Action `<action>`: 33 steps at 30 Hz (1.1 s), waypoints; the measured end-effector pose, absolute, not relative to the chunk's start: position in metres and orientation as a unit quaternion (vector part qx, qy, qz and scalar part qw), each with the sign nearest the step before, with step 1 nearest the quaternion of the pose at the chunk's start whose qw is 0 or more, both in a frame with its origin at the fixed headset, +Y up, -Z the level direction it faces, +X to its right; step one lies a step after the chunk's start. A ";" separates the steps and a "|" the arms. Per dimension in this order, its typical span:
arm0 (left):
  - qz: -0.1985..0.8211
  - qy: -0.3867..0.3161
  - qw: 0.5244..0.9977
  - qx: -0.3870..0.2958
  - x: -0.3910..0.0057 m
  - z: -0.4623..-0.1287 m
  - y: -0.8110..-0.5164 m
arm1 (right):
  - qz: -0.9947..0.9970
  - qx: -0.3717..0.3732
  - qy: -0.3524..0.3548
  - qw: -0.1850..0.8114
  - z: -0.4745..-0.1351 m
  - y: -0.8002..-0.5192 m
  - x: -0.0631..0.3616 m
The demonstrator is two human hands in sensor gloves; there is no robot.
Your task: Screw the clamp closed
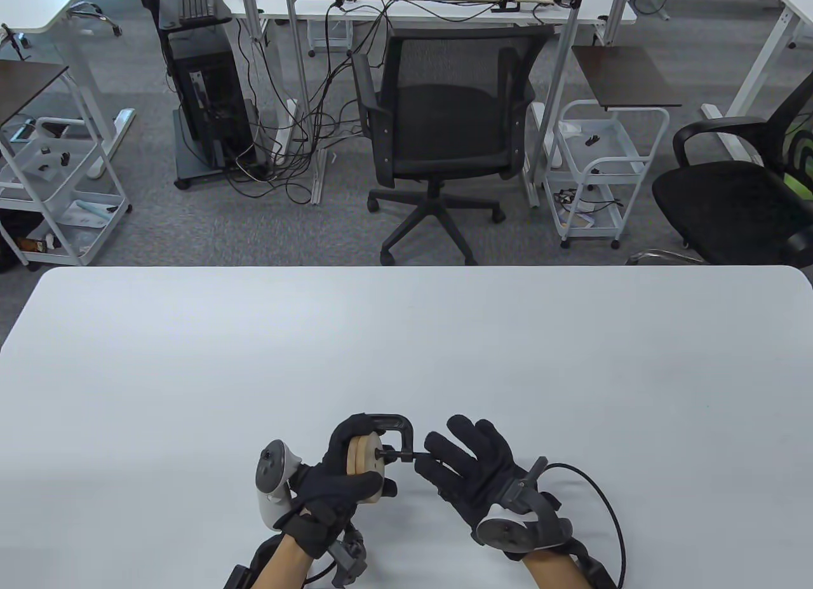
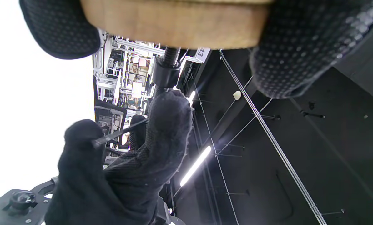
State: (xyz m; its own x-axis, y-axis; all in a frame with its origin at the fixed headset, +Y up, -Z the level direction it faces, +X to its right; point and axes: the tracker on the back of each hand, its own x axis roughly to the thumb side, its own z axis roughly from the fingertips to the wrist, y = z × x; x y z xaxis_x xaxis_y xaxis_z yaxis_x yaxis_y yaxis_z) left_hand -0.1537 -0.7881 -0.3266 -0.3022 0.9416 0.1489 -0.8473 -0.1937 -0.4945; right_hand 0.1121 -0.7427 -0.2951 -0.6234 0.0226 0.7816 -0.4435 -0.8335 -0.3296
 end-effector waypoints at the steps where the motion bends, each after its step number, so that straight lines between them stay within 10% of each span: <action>1: 0.766 -0.252 0.584 -0.095 -0.153 -0.327 -0.788 | 0.864 0.411 -0.249 0.153 -0.296 -0.742 0.113; 17: 0.737 -0.266 0.613 -0.099 -0.150 -0.327 -0.790 | 0.756 0.255 -0.053 0.601 -0.317 -0.759 0.126; 33: 0.722 -0.286 0.621 -0.106 -0.143 -0.325 -0.789 | 0.652 0.158 0.102 0.734 -0.326 -0.780 0.127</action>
State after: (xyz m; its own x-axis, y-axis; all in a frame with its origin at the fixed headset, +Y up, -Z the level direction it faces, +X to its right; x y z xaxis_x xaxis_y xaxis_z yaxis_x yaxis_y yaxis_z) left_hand -0.1430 -0.7890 -0.3253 -0.2069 0.9573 0.2019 -0.8366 -0.0661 -0.5439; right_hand 0.1274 -0.7803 -0.3257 0.1281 0.9901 0.0569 -0.9255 0.0987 0.3655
